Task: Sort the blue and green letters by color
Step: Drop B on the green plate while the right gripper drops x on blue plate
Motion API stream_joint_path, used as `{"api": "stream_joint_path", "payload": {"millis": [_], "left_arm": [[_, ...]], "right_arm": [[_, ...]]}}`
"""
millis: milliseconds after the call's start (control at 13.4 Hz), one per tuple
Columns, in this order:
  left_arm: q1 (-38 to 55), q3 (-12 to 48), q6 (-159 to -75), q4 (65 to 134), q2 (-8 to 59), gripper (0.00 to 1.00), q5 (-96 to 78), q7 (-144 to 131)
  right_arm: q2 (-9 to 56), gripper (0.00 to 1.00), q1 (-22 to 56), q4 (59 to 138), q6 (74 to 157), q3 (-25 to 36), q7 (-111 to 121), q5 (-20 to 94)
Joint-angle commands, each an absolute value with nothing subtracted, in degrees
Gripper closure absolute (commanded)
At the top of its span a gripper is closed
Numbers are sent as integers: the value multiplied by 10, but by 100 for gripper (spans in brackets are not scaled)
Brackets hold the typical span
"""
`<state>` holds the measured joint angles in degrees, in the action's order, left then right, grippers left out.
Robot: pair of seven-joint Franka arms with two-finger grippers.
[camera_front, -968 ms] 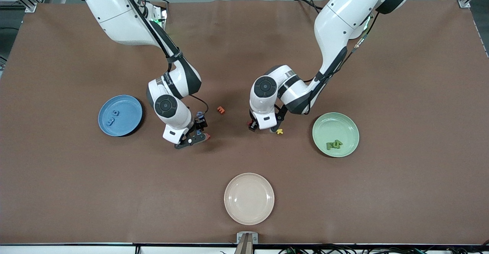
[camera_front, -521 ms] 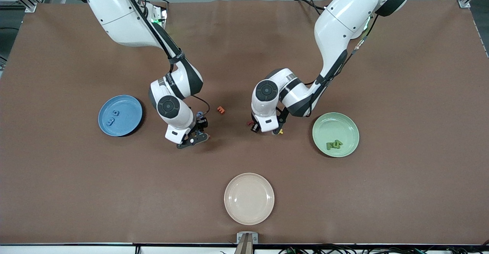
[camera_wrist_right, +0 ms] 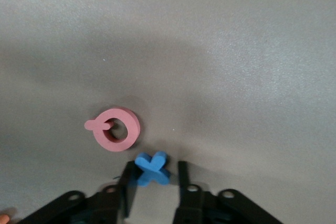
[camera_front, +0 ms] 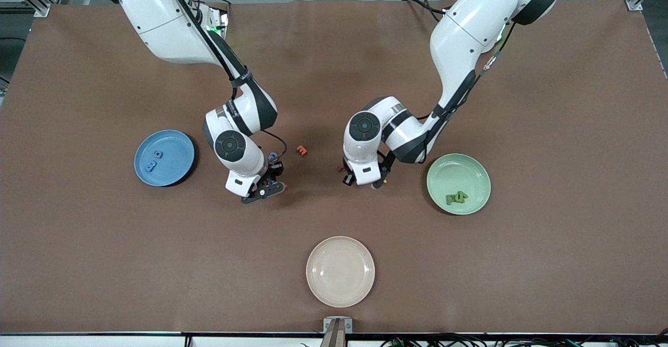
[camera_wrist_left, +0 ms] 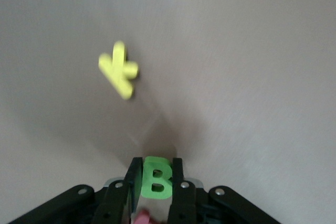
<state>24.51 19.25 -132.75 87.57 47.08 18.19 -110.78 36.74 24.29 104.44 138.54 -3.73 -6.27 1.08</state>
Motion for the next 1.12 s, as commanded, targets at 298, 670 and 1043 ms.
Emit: {"api": "stream_joint_path", "payload": {"millis": [298, 670, 1043], "left_arm": [[145, 207, -1187, 885, 348, 100, 185, -929], [45, 212, -1100, 926, 283, 100, 165, -714], [-32, 214, -1143, 1015, 270, 100, 152, -578]], "right_arm": [[366, 96, 220, 1041, 1364, -33, -55, 17], [237, 96, 132, 1137, 1311, -33, 32, 16], [131, 96, 19, 1282, 1378, -33, 194, 15]]}}
